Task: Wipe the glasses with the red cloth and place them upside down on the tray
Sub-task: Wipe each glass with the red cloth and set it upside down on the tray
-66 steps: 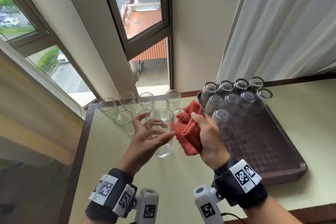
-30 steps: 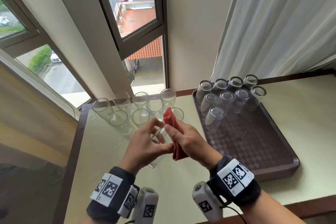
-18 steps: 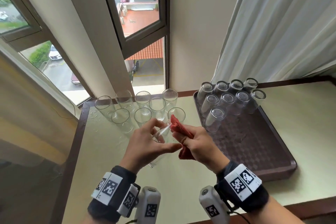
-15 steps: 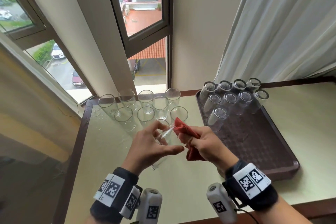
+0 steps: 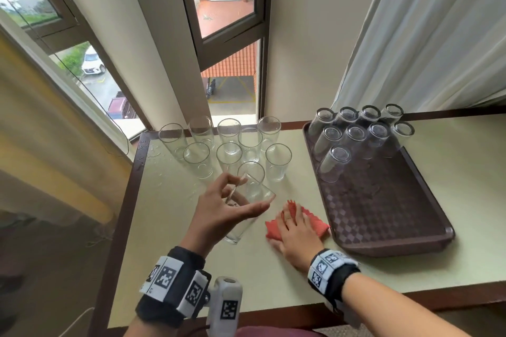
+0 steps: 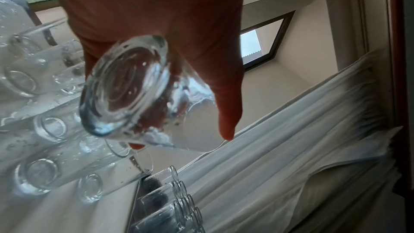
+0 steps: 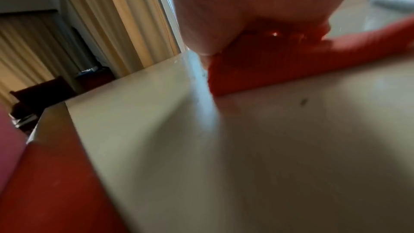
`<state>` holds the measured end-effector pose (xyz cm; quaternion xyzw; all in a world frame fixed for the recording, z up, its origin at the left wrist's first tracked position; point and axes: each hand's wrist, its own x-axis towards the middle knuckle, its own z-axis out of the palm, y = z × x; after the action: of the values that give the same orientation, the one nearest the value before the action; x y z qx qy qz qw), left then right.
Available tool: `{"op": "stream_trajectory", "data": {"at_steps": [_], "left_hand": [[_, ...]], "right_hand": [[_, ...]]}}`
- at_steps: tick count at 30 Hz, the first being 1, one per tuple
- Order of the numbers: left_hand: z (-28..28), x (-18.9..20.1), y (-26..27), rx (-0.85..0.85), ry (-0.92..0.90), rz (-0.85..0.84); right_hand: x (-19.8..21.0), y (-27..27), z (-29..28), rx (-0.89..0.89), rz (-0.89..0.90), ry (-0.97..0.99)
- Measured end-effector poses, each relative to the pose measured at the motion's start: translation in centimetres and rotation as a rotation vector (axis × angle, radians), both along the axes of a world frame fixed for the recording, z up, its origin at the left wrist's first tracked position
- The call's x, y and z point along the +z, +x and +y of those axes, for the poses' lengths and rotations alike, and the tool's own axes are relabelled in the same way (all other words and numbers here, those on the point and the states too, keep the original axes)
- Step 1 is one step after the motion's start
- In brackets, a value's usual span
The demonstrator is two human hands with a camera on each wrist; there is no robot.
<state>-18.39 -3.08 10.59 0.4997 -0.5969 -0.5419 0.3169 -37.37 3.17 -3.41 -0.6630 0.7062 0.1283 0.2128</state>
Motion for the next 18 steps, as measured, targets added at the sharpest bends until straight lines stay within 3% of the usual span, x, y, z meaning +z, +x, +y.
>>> {"op": "stream_trajectory", "data": {"at_steps": [4,8,11,14,16,18], "left_hand": [[0.6,-0.4,0.5,0.006,0.018,0.02],[1.4,-0.9,-0.2,0.009,0.026,0.065],[1.8,-1.2,-1.2,0.012,0.04,0.115],[2.1,-0.9,-2.0,0.021,0.042,0.154],[2.2,-0.5,-2.7,0.01,0.039,0.181],[2.2,-0.4,-3.6,-0.006,0.059,0.23]], "right_hand": [[-4.0,0.6,1.7,-0.037,-0.008,-0.036],[-2.5,1.0,1.1,-0.035,-0.027,-0.05],[-0.3,0.5,0.2,-0.076,-0.126,0.065],[3.2,-0.7,0.1,-0.302,-0.481,-0.046],[5.6,-1.5,0.5,-0.538,-0.905,-0.21],[7.7,-2.1,0.9,-0.772,-1.376,-0.136]]}}
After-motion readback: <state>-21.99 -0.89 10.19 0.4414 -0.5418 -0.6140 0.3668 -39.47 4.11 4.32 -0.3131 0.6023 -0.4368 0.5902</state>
